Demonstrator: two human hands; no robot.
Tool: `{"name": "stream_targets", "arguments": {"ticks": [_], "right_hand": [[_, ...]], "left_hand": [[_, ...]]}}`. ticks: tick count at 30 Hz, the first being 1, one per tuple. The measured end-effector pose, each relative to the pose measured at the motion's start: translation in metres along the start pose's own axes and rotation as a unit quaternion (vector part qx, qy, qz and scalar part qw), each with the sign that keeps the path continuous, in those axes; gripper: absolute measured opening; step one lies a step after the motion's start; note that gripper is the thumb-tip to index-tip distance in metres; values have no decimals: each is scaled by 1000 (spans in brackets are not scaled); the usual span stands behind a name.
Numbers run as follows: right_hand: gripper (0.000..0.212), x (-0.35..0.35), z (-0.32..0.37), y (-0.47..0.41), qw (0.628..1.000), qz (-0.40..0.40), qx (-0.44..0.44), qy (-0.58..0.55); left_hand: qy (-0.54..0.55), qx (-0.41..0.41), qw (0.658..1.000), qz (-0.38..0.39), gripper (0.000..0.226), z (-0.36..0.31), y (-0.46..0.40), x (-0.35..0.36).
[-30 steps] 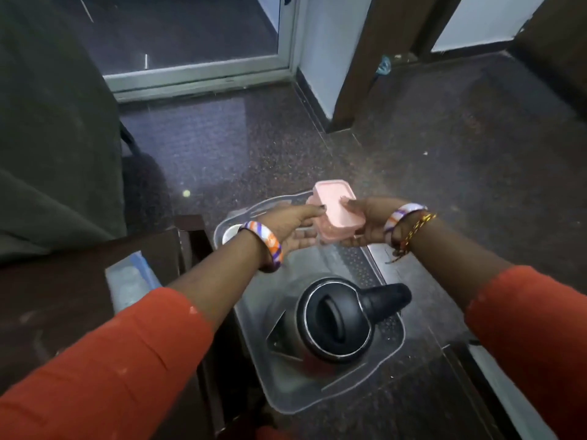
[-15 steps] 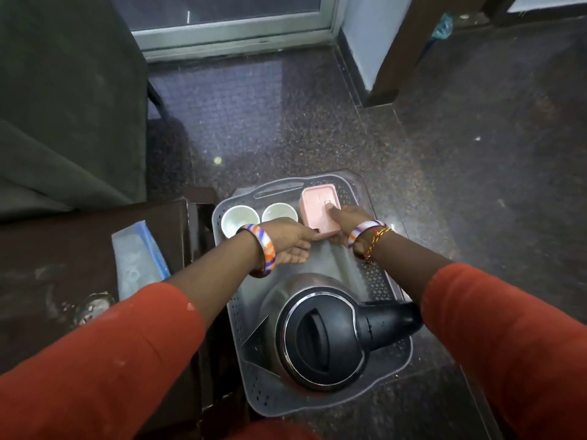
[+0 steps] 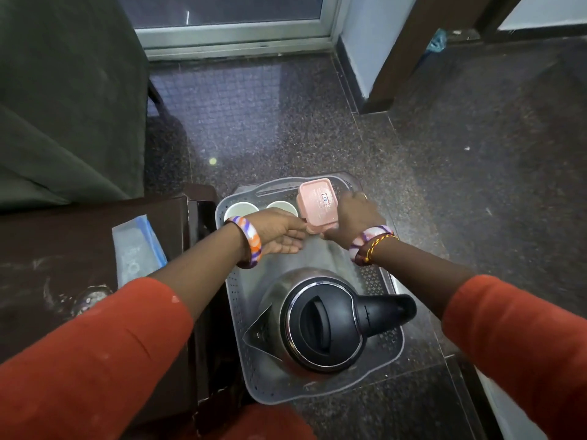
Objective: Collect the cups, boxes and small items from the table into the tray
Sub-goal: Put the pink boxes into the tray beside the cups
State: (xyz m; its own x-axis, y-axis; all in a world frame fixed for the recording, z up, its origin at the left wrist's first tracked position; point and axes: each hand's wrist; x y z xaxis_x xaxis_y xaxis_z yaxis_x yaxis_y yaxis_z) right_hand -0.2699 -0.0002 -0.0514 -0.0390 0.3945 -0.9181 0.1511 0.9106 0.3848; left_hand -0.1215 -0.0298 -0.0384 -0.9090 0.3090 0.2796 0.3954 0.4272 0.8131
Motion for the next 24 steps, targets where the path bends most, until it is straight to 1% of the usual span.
{"name": "stream_targets", "arguments": {"ticks": [2, 3, 4, 5, 6, 7, 9, 11, 13, 16, 19, 20, 21, 22, 24], "right_hand": [[83, -1, 6, -6, 990, -68, -74, 96], [86, 1, 9, -11, 983, -80, -103, 126], [89, 4, 14, -17, 976, -80, -126, 160], [90, 9, 18, -23, 969, -64, -144, 190], [86, 15, 21, -28, 962, -52, -161, 214], [78, 21, 24, -31, 955, -50, -172, 238], [54, 29, 26, -36, 944, -52, -158, 285], [36, 36, 26, -39, 939, -62, -151, 303], [27, 40, 24, -39, 939, -78, -146, 300], [19, 44, 20, -38, 931, -110, -149, 314], [23, 44, 21, -37, 938, -88, -141, 305], [22, 41, 23, -36, 935, -87, -143, 314], [18, 38, 23, -36, 932, -81, -141, 324], [22, 35, 21, -35, 933, -59, -135, 328], [46, 22, 21, -31, 937, -20, -127, 324]], "left_hand": [[19, 9, 1000, -9, 13, -1, 0, -9], [21, 14, 1000, -14, 11, -2, 1, -13], [23, 18, 999, -18, 13, -3, 0, -16], [26, 22, 999, -23, 12, -4, -2, -19], [29, 25, 999, -25, 9, -5, -4, -21], [28, 26, 999, -25, 8, -5, -5, -23], [24, 28, 999, -23, 11, -4, -8, -25], [21, 29, 999, -21, 15, -4, -10, -25], [19, 30, 999, -22, 15, -4, -10, -25], [17, 33, 999, -24, 12, -7, -11, -25], [22, 40, 999, -28, 17, -9, -9, -27], [26, 43, 998, -31, 20, -9, -8, -29], [28, 45, 998, -34, 21, -9, -6, -32], [27, 49, 998, -36, 18, -9, -3, -35], [23, 54, 998, -39, 5, -10, 4, -43]]}}
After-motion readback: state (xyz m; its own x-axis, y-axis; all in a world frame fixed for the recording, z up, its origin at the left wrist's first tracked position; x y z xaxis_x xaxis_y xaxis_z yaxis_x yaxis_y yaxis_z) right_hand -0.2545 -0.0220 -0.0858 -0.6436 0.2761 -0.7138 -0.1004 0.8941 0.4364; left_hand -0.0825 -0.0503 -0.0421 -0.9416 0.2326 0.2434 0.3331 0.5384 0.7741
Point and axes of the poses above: each hand's wrist, its own y-axis away from the middle knuckle, its own x-axis out of the palm, z = x × y, and after that the axes turned 15 degrees about y, right-handed
